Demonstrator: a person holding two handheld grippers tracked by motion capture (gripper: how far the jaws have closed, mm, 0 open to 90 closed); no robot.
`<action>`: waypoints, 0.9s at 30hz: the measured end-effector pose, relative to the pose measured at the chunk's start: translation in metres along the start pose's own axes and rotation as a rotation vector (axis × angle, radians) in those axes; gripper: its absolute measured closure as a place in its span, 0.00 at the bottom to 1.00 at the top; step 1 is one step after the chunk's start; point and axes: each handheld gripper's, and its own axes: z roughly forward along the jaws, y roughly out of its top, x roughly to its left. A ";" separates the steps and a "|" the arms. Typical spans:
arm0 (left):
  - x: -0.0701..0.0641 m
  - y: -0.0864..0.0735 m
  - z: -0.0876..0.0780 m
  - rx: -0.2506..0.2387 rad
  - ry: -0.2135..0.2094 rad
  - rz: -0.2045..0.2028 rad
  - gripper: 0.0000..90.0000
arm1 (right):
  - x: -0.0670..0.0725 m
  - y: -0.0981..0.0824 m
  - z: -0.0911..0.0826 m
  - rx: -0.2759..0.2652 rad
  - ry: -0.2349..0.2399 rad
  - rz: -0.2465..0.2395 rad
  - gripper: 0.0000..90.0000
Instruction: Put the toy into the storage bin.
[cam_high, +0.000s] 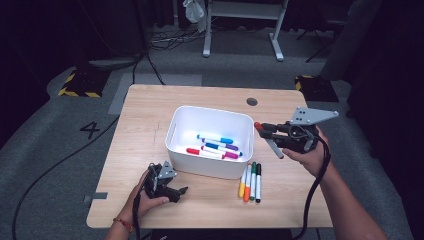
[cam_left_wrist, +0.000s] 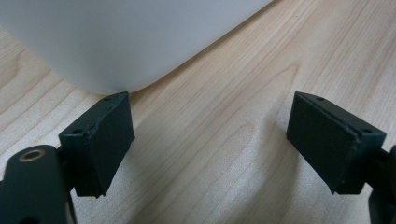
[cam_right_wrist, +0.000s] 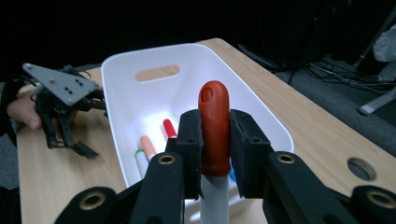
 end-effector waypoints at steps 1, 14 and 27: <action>0.000 0.000 0.000 0.000 0.000 0.000 0.17 | 0.002 0.005 0.002 0.000 0.005 -0.003 0.84; 0.000 0.000 0.000 0.000 0.000 0.000 0.17 | 0.011 0.048 0.043 0.027 0.065 -0.029 0.84; 0.000 0.000 0.000 0.001 -0.001 0.001 0.17 | 0.022 0.045 0.104 0.160 0.119 -0.045 0.84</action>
